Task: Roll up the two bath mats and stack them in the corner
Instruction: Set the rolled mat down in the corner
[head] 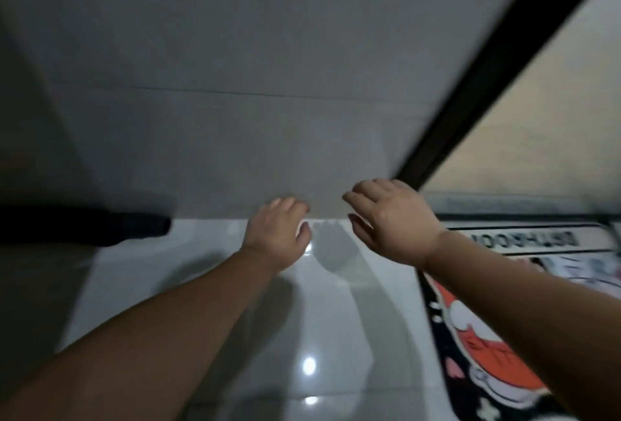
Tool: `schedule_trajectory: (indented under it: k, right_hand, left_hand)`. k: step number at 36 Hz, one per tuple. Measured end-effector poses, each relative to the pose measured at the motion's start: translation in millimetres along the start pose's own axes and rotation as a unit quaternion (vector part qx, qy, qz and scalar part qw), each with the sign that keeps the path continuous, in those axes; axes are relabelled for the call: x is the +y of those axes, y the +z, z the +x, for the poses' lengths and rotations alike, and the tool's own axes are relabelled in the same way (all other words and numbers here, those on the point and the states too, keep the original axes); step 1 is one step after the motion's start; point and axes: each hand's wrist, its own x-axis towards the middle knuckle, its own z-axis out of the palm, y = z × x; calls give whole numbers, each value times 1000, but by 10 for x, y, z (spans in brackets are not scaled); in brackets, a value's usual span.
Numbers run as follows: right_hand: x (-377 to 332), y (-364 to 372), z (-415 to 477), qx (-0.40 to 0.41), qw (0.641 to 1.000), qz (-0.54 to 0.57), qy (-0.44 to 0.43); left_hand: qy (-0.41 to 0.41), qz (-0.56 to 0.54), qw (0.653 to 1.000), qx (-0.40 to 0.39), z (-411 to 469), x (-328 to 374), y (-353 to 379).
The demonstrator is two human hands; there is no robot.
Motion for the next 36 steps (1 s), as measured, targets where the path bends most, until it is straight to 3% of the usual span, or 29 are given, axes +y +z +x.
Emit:
schedule_trajectory:
  k: [5,12,17,24,30,36]
  right_hand:
    - [402,-217,-574,29,997,-27,69]
    - [856,-329,-1287,78,990,-52,106]
    - [1353,-467,-1738,109,982,-33,153]
    - [2291,-577,-2215,236,951,31,196]
    - [2986,-577,-2844,336,891,93,290]
    - [3300,-195,-3421,278,874,107,383]
  left_hand:
    - [58,-45,997,10,169,732,-72]
    - [157,-18,987,1,298,1587,-239]
    - [173,-1,985,-17,387,2187,-296]
    - [169,20,985,-7,744,3276,-355]
    - [153,19,987,-42,1039,4386,-243]
    - [185,18,978,-97,1203,4928,256]
